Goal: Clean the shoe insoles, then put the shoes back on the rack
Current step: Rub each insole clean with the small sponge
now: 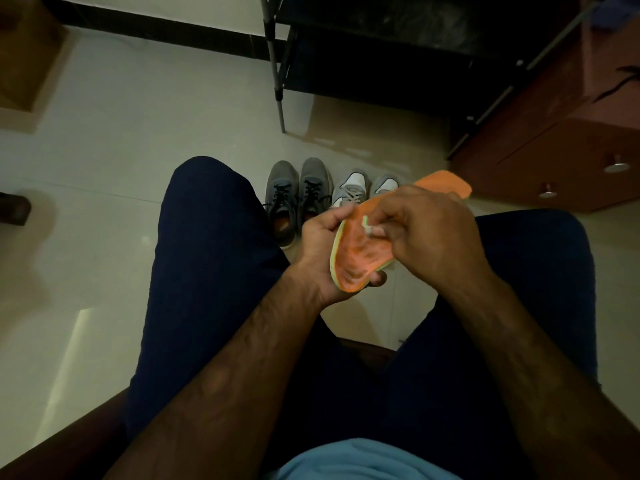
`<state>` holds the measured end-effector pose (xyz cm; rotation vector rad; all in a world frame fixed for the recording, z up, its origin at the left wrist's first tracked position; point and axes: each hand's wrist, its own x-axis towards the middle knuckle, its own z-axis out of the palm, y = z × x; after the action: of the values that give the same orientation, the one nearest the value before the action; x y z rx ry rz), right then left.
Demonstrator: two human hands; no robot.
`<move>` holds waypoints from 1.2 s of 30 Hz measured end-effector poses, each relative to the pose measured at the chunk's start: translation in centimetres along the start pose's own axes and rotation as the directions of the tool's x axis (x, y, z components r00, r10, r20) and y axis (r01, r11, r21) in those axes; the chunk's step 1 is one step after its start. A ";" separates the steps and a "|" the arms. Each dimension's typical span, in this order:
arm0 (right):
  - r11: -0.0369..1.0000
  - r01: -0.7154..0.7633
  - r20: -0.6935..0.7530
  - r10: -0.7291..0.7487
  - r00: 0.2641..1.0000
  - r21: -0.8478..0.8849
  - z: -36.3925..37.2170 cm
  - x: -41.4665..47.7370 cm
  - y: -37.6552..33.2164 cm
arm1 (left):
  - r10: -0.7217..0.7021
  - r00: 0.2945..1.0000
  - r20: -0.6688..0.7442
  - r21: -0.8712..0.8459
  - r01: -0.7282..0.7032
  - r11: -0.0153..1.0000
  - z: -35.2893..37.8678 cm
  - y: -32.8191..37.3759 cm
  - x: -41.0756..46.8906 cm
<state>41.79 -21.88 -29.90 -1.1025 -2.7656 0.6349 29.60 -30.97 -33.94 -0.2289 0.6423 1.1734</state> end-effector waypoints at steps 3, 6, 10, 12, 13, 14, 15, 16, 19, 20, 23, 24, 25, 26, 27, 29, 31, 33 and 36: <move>0.997 -0.013 -0.063 0.018 0.998 0.071 0.9 0.7 -1.2 | -0.022 1.000 0.014 -0.013 0.022 1.000 0.0 -0.3 0.1; 0.994 -0.036 0.013 0.035 0.999 0.107 0.9 0.1 -0.4 | 0.008 1.000 0.001 0.008 -0.008 1.000 -0.4 0.3 -0.1; 1.000 -0.023 0.008 0.024 1.000 -0.012 0.7 -0.6 0.3 | -0.022 0.999 -0.037 0.087 0.025 0.996 0.0 0.0 0.1; 0.999 -0.032 -0.070 0.033 0.997 0.015 1.4 -0.3 -0.3 | -0.044 0.999 -0.008 0.063 0.045 0.997 0.2 -0.5 0.4; 0.997 -0.038 -0.097 0.044 0.994 0.069 1.7 -0.2 -0.6 | -0.046 0.999 0.002 0.050 0.045 0.998 0.1 -0.5 0.4; 0.991 -0.031 -0.116 0.046 0.992 0.130 2.0 -0.1 -0.6 | -0.040 0.999 0.009 0.050 0.040 0.998 -0.1 -0.3 0.4; 0.983 -0.018 -0.120 0.040 0.992 0.181 2.2 -0.2 -0.4 | -0.036 0.999 0.013 0.059 0.035 0.998 -0.4 0.0 0.2; 0.979 -0.004 -0.115 0.028 0.993 0.205 2.2 -0.4 -0.1 | -0.034 0.999 0.022 0.070 0.032 0.997 -0.5 0.3 0.0; 0.992 0.034 -0.099 -0.022 0.995 0.123 1.6 -0.6 0.9 | -0.026 0.999 0.021 0.129 0.023 0.991 -0.4 0.8 -0.5; 0.994 0.033 -0.076 -0.025 0.997 0.101 1.4 -0.3 1.3 | -0.027 0.999 0.022 0.153 0.023 0.988 -0.3 0.9 -0.5; 0.984 -0.025 0.022 0.022 1.000 0.177 1.3 0.8 2.0 | -0.009 0.999 0.042 0.155 0.003 0.988 -0.1 1.5 -0.5; 0.977 -0.047 0.013 0.045 0.999 0.207 1.6 1.0 1.9 | 0.007 0.999 0.035 0.143 -0.012 0.990 -0.2 1.8 -0.5; 0.969 -0.071 -0.004 0.074 0.997 0.237 1.9 1.2 1.7 | 0.024 1.000 0.016 0.133 -0.026 0.991 -0.3 2.1 -0.5; 0.959 -0.090 -0.017 0.098 0.995 0.268 2.2 1.3 1.5 | 0.039 0.999 -0.006 0.122 -0.038 0.992 -0.3 2.3 -0.6; 0.953 -0.100 -0.029 0.112 0.993 0.285 2.5 1.5 1.2 | 0.058 0.998 -0.039 0.107 -0.054 0.993 -0.3 2.5 -0.8; 0.943 -0.123 -0.077 0.154 0.985 0.310 3.1 1.7 0.8 | 0.099 0.986 -0.133 0.067 -0.091 0.994 -0.4 2.7 -0.8; 0.893 -0.177 -0.124 0.248 0.961 0.413 3.2 2.1 0.7 | 0.171 0.958 -0.231 0.075 -0.158 0.985 -0.7 2.9 -0.6; 0.808 -0.230 -0.106 0.337 0.935 0.543 3.0 2.5 0.6 | 0.252 0.930 -0.267 0.116 -0.229 0.966 -1.2 3.0 -0.3; 0.662 -0.293 -0.023 0.425 0.905 0.690 2.7 2.9 0.4 | 0.379 0.887 -0.264 0.246 -0.318 0.916 -1.1 3.0 -0.1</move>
<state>39.23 -20.58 -32.68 -1.4112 -1.8616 1.3653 26.42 -30.41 -34.33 -0.1290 1.1047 1.4241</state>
